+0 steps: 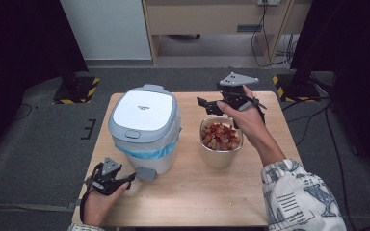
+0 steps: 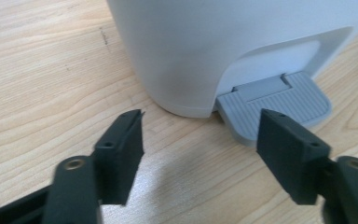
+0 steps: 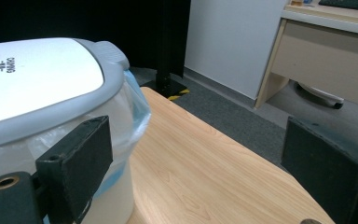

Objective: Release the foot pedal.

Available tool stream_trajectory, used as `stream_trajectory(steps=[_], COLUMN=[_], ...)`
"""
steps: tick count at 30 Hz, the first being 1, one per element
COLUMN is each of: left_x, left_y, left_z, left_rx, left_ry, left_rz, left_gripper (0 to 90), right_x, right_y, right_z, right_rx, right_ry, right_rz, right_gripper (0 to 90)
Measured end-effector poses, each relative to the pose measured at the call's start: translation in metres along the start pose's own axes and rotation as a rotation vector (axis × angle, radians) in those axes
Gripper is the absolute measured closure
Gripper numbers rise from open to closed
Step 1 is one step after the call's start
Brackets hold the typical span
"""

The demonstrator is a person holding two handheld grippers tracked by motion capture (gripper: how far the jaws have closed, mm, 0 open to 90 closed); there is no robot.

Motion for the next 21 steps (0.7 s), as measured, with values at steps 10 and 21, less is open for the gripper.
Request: stream_trajectory(steps=[10, 21], left_x=[0.007, 0.008], left_y=[0.002, 0.006], left_z=[-0.003, -0.005], left_rx=[0.006, 0.010], left_ry=[0.027, 0.021], left_rz=[0.009, 0.032], left_gripper=[12.5, 7.7], right_x=[-0.011, -0.025], right_y=[-0.015, -0.039], right_z=[-0.007, -0.014], right_rx=[0.020, 0.046], right_ry=[0.000, -0.007], right_rz=[-0.036, -0.108], right_gripper=[8.4, 8.3])
Point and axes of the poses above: each handheld gripper's, and its own axes: x roughly forward along the jaws, z roughly out of its top, y roughly to its left, the point moved 5 cm from there along x, roughly forward along the jaws, and after that the axes turned 11 degrees about x, right-handed, at the moved point
